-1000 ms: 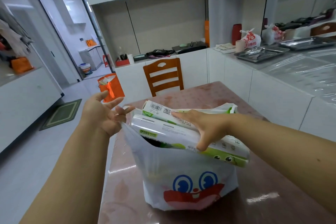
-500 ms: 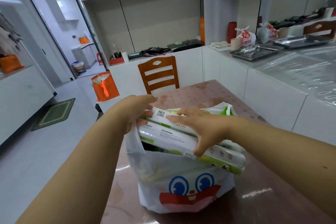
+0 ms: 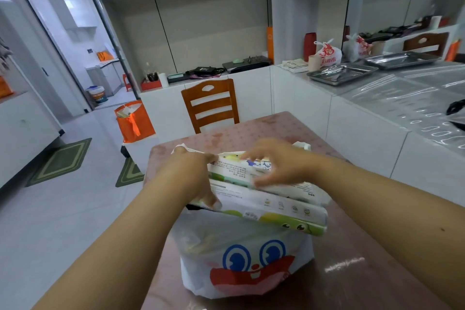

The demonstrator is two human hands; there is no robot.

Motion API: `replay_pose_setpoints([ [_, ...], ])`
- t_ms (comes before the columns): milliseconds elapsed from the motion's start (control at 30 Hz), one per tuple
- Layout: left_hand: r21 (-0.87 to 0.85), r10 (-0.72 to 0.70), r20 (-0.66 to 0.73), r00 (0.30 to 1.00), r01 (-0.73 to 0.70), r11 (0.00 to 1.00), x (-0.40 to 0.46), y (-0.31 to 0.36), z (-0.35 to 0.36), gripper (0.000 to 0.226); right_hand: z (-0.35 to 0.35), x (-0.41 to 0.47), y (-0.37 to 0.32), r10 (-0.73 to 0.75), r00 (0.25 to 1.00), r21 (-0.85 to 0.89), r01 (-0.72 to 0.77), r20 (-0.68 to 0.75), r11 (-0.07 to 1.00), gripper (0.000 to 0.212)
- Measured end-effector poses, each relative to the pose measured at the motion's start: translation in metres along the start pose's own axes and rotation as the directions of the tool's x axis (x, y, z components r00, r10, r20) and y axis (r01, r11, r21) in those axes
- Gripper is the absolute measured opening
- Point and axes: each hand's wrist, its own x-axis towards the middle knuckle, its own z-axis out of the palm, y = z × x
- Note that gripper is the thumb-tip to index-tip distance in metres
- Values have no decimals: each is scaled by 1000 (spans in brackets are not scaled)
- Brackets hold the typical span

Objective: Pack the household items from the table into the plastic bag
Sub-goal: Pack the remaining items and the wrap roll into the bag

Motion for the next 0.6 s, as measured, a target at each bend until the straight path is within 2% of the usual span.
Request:
replay_pose_setpoints([
  [33, -1, 3, -11, 1000, -3, 1000, 0, -2, 1, 106, -8, 0, 6, 126, 977, 26, -123, -175, 992, 43],
  [67, -4, 7, -23, 1000, -7, 1000, 1, -5, 2, 105, -14, 0, 13, 274, 909, 8, -286, -315, 958, 45],
  [100, -14, 11, -34, 999, -11, 1000, 2, -6, 3, 105, -20, -1, 22, 409, 837, -34, -451, -364, 892, 51],
  [133, -24, 16, -44, 999, -17, 1000, 2, -7, 4, 103, -23, -3, 29, 519, 788, -69, -569, -332, 820, 64],
  [167, -28, 21, -49, 999, -23, 999, 2, -7, 5, 102, -22, -4, 36, 586, 769, -85, -621, -254, 779, 74],
  [200, -28, 27, -57, 998, -29, 999, 2, -6, 5, 101, -18, -5, 40, 617, 770, -66, -633, -166, 772, 77],
  [267, -30, 37, -73, 997, -39, 999, 1, -7, 5, 100, -8, -5, 47, 603, 795, 58, -601, -59, 797, 66],
  [333, -14, 51, -81, 995, -52, 999, 1, -8, 6, 101, 1, -3, 56, 570, 821, 226, -549, -34, 805, 45],
  [400, 86, 66, -91, 994, -58, 995, -1, -8, 10, 107, 3, -3, 64, 543, 840, 375, -496, -23, 783, 29],
  [433, 159, 70, -99, 993, -54, 986, -2, -8, 13, 112, 2, -3, 66, 530, 848, 388, -485, -9, 783, 25],
  [500, 238, 87, -124, 988, -56, 970, -3, -6, 19, 117, -4, -6, 66, 509, 859, 294, -500, 50, 815, 19],
  [600, 171, 131, -164, 978, -103, 980, -4, -9, 20, 112, -17, -12, 65, 470, 864, 212, -500, 179, 840, 17],
])
